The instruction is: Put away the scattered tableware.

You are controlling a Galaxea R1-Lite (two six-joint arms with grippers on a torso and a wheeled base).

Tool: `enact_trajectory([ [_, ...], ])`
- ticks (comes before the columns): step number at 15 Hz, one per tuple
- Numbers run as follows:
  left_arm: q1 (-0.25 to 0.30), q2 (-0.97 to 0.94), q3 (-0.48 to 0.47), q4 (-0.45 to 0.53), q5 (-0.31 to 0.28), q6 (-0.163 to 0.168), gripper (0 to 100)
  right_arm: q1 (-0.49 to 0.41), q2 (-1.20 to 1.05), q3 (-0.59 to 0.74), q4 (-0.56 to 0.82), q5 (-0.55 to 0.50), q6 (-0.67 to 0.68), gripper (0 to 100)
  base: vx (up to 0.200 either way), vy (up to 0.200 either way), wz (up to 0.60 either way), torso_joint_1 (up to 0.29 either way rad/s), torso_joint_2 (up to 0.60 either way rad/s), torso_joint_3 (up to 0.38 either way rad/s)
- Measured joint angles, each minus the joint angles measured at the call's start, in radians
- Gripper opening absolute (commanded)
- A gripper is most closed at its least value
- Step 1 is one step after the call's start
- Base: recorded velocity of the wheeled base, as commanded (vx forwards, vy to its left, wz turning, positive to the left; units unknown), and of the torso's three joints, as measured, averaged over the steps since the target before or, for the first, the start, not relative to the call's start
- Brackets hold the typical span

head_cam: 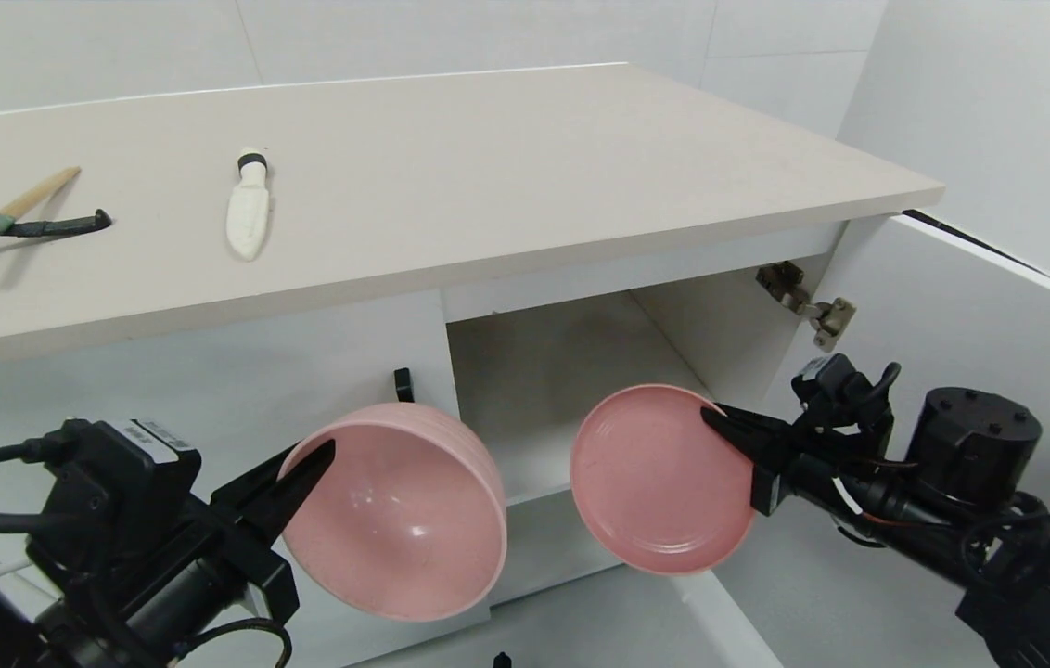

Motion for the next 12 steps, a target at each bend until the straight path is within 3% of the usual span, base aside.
enact_trajectory([
  [8, 0.019, -0.001, 0.02, 0.001, 0.0, 0.002, 0, -0.005, 0.199, -0.272, 0.0, -0.01, 0.241, 0, 0.0, 0.0, 0.0, 0.0, 0.0, 0.0],
  [12, 0.062, 0.001, 0.025, 0.0, 0.0, 0.001, 0, -0.009, 0.328, -0.419, 0.002, -0.013, 0.328, 0, 0.0, 0.0, 0.0, 0.0, 0.0, 0.0],
])
